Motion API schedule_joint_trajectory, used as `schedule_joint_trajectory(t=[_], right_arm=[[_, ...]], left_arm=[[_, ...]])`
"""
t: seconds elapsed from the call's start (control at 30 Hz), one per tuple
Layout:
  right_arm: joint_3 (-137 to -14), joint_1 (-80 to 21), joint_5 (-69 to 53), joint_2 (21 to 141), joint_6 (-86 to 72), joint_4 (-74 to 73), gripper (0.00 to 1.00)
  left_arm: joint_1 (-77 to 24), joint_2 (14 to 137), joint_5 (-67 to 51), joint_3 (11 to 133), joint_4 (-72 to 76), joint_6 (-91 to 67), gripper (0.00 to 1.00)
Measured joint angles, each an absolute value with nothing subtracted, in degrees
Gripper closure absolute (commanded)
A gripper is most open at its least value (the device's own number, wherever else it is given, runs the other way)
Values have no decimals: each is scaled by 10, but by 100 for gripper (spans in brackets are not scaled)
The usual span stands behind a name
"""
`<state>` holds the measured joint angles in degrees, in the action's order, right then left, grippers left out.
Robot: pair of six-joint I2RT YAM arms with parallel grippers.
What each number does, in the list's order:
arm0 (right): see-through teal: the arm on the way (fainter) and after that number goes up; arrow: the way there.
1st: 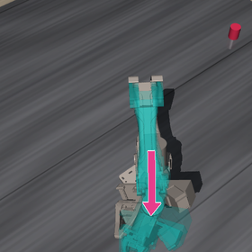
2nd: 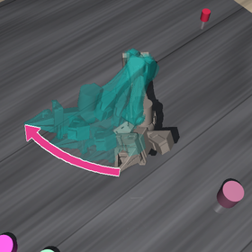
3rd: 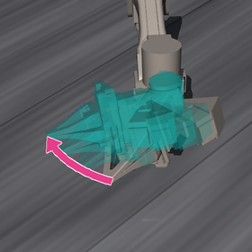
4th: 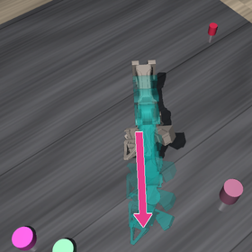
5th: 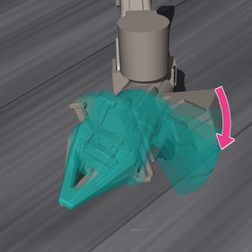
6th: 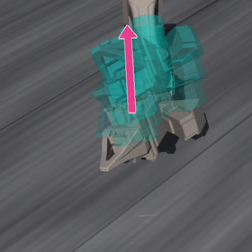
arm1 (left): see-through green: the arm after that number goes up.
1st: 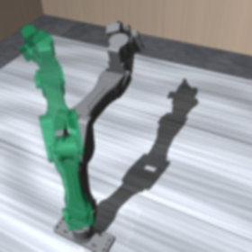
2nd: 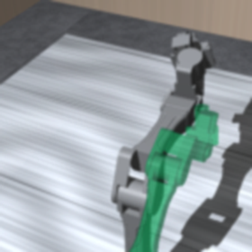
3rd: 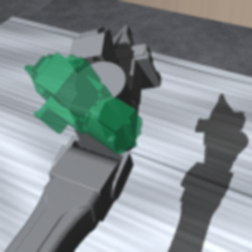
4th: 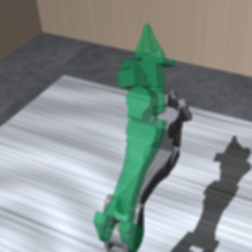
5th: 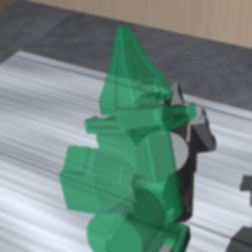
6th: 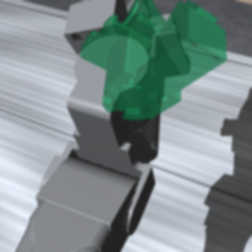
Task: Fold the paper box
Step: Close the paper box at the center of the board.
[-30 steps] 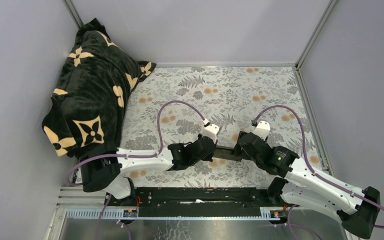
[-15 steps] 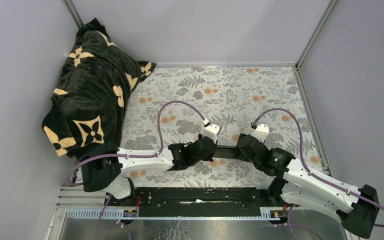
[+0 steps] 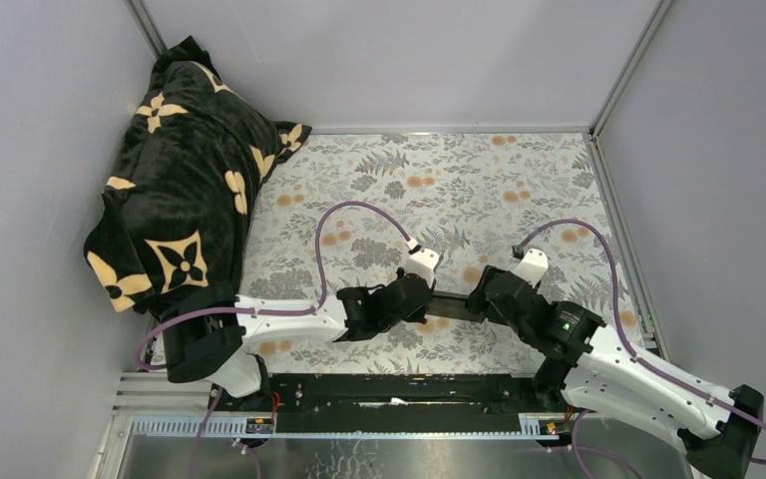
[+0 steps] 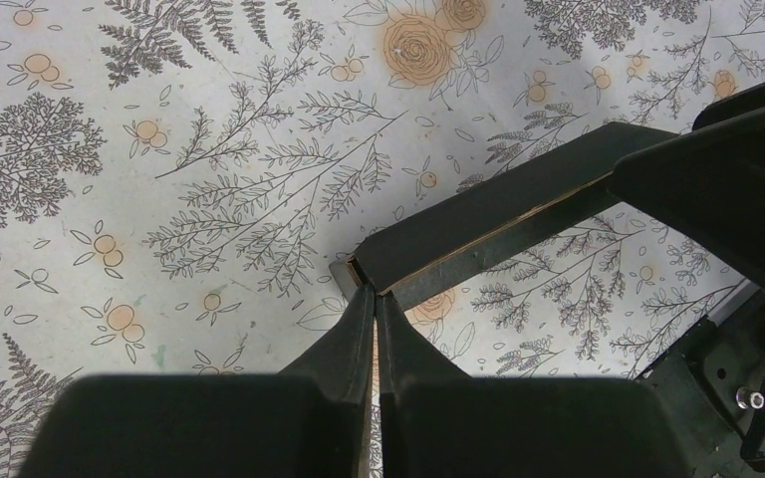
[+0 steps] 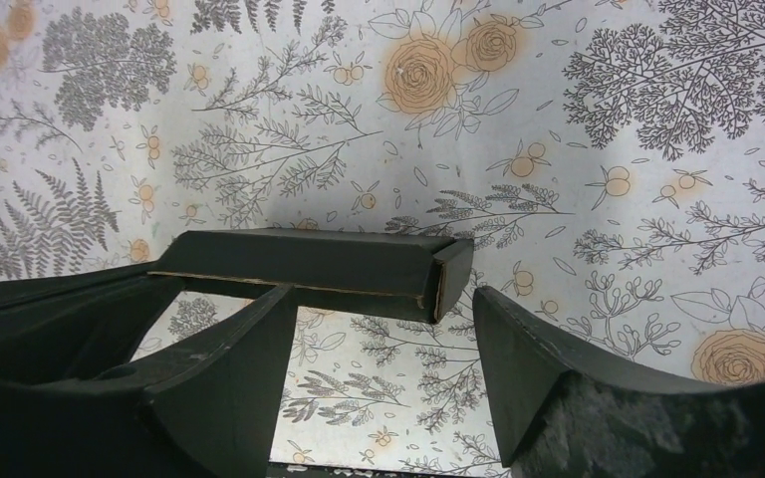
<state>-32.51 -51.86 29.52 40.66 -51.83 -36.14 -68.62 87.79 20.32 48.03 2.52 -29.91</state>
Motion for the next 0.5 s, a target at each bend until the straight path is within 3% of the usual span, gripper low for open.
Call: schedule_joint_trajectory(t=[0.5], right_arm=[[-312,-519,295,416,-573,-352,20]], left_arm=[[-688,880,203,481,28,-299,96]])
